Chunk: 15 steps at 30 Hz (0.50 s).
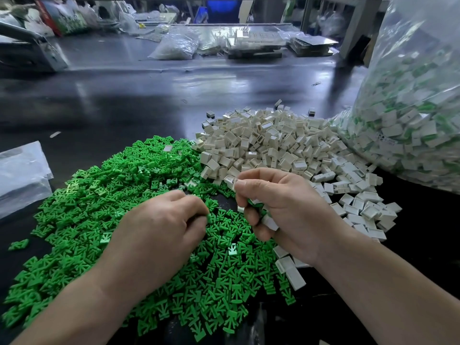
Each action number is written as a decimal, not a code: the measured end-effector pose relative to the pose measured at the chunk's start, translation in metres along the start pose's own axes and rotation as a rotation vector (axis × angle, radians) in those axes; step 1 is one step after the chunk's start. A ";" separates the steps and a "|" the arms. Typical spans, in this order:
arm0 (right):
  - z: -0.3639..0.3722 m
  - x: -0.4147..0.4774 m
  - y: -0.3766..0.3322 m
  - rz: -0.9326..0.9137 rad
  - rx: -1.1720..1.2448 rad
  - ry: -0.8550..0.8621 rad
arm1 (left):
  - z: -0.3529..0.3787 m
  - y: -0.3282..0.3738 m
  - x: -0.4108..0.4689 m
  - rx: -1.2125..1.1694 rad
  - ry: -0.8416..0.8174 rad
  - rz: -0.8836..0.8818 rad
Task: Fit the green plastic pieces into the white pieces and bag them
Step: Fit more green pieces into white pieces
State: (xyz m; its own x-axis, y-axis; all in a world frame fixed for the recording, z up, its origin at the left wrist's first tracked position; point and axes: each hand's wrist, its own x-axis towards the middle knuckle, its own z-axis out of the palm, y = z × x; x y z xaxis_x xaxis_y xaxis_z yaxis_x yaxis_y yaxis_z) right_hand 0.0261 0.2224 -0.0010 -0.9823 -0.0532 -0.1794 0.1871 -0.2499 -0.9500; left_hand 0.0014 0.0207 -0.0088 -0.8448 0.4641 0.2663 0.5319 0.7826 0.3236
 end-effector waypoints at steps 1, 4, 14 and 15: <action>0.000 0.000 0.000 -0.004 -0.012 -0.003 | 0.000 0.000 0.001 -0.084 0.041 -0.037; 0.001 -0.001 0.001 -0.011 -0.043 -0.018 | 0.000 0.001 0.001 -0.363 0.113 -0.138; 0.005 -0.006 0.001 0.001 -0.131 -0.120 | 0.003 0.004 0.003 -1.138 -0.005 -0.327; 0.005 -0.006 0.001 0.003 -0.137 -0.133 | 0.004 0.004 0.004 -1.191 0.006 -0.343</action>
State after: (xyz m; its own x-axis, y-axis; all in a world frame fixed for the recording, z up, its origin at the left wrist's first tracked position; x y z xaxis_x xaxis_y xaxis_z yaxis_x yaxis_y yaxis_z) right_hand 0.0321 0.2174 0.0003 -0.9707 -0.1832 -0.1554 0.1782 -0.1157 -0.9772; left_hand 0.0000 0.0276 -0.0095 -0.9523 0.3051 0.0084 0.0079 -0.0030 1.0000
